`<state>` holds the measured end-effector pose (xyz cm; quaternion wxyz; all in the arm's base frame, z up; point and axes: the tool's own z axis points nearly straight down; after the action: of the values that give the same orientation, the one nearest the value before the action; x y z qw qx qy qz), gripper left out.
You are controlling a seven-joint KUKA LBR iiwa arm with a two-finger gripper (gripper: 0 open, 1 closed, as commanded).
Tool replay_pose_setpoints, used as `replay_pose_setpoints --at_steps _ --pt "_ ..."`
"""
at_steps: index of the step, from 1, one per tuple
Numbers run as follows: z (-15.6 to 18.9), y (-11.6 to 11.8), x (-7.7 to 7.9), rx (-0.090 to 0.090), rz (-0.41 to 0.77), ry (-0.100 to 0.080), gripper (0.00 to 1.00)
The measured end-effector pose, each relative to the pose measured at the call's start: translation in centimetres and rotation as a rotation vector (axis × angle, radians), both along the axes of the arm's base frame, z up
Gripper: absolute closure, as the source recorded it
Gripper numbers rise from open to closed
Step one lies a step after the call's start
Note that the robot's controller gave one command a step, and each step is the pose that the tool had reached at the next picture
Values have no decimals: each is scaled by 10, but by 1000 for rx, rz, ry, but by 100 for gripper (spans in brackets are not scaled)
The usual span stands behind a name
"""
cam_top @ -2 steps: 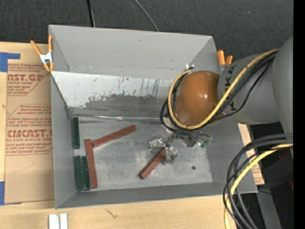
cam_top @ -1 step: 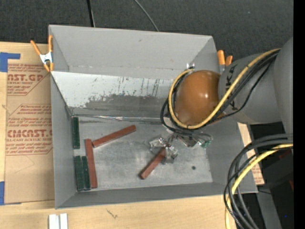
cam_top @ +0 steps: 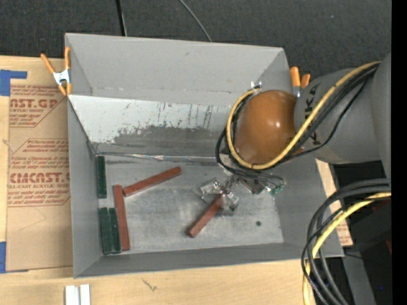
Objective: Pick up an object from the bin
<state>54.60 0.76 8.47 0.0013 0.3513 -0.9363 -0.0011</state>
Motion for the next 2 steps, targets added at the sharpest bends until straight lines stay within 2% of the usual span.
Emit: replay_pose_setpoints --at_steps 2 --pt "38 0 -1 0 0 2 100"
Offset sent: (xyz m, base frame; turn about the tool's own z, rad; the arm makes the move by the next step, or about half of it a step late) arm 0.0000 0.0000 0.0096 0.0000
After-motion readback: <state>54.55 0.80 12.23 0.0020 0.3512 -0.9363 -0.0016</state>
